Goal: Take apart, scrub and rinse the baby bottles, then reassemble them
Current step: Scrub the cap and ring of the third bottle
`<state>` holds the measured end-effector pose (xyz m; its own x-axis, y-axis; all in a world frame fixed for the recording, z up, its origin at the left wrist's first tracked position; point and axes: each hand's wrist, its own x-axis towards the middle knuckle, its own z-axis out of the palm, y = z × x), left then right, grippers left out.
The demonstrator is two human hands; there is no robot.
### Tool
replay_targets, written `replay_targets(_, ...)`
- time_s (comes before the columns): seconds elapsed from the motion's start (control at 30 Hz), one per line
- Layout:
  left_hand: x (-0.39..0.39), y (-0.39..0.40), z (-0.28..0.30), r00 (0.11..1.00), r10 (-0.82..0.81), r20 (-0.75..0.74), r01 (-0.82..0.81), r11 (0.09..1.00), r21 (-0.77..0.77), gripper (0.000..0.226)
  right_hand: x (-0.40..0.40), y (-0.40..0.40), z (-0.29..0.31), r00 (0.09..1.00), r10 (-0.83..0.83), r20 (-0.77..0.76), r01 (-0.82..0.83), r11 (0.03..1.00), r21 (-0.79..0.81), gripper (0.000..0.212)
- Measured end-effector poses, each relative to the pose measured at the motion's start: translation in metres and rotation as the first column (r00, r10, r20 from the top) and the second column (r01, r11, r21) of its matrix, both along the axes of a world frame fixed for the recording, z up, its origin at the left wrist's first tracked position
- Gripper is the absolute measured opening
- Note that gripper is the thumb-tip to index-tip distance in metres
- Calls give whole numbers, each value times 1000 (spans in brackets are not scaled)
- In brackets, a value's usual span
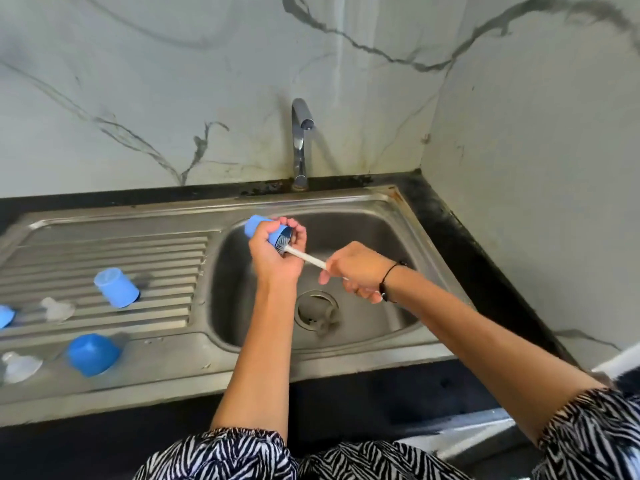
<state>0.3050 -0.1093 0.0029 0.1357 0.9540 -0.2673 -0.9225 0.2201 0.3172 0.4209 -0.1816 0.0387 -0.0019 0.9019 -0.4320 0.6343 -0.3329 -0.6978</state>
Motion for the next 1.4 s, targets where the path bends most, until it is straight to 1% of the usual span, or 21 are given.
replay_targets(0.03, 0, 0, -4, 998, 1, -68, -3, 1000, -26, 19, -3, 1, -2, 980, 24, 199, -45, 993, 106, 27)
replay_targets(0.1, 5, -1, -8, 976, -15, -217, 5, 999, -47, 18, -5, 0, -6, 848, 12, 530, -149, 965, 216, 29)
replay_targets(0.2, 15, -1, -2, 948, -46, -314, 18, 996, -89, 28, -1, -1, -6, 707, -60, 705, -192, 943, 273, 26)
replay_targets(0.23, 16, 1, 0, 953, -65, -296, 37, 994, -102, 38, 1, 0, -3, 710, -68, 701, -188, 941, 281, 25)
replay_targets(0.27, 15, 2, 3, 959, -94, -268, 70, 993, -97, 45, 3, 2, 2, 760, -58, 648, -168, 945, 282, 24)
replay_targets(0.3, 11, 3, 3, 959, -118, -259, 102, 992, -72, 47, 6, 3, 7, 847, -43, 530, -129, 950, 283, 23)
replay_targets(0.37, 4, 3, 1, 956, -110, -271, 119, 993, 14, 37, 12, 2, 21, 987, -36, 155, 1, 976, 219, 22)
replay_targets(0.43, -2, 0, -1, 977, -39, -210, 62, 993, 104, 20, 15, -3, 30, 996, -29, -81, 35, 997, 68, 23)
replay_targets(0.53, -2, 1, 1, 997, 40, -63, -30, 987, 158, 17, 16, -5, 24, 986, 52, -160, -63, 996, -65, 31)
replay_targets(0.63, 2, 9, 2, 995, 86, -57, -80, 992, 100, 3, 10, 3, 16, 996, 51, -69, -52, 998, -22, 29)
replay_targets(0.7, 6, 14, 0, 984, 136, -115, -134, 991, 31, 8, 7, 15, 12, 975, 83, 206, -111, 985, 129, 27)
replay_targets(0.77, 11, 19, 2, 969, 175, -174, -180, 984, -12, 16, 4, 26, 7, 850, 73, 522, -228, 944, 238, 26)
replay_targets(0.83, 14, 30, 3, 969, 172, -178, -184, 981, -55, 22, 2, 33, 6, 747, -1, 665, -249, 926, 282, 22)
replay_targets(0.9, 9, 39, 6, 977, 152, -150, -156, 988, -11, 25, 4, 39, 7, 734, -40, 678, -251, 912, 325, 19)
replay_targets(0.93, 6, 42, 8, 977, 151, -153, -146, 988, 39, 24, 6, 42, 7, 764, -28, 644, -250, 908, 337, 18)
replay_targets(1.03, -5, 43, 2, 964, 186, -189, -154, 973, 173, 19, 8, 42, 17, 949, 74, 306, -189, 912, 364, 23)
replay_targets(1.07, -9, 42, 0, 968, 190, -162, -162, 972, 172, 17, 7, 39, 22, 967, 120, 223, -192, 922, 336, 24)
replay_targets(1.13, -13, 40, -6, 986, 158, -50, -150, 980, 133, 12, 3, 33, 23, 968, 177, 178, -220, 939, 264, 24)
replay_targets(1.23, -9, 40, -10, 992, 123, 13, -124, 992, 36, 5, 0, 34, 12, 918, 207, 339, -292, 930, 224, 25)
replay_targets(1.33, 3, 40, -17, 987, 132, -92, -143, 980, -137, 12, 3, 42, -7, 761, 132, 635, -301, 939, 165, 22)
replay_targets(1.4, 8, 43, -21, 982, 142, -120, -166, 962, -217, 17, 2, 42, -18, 680, 70, 730, -308, 931, 198, 22)
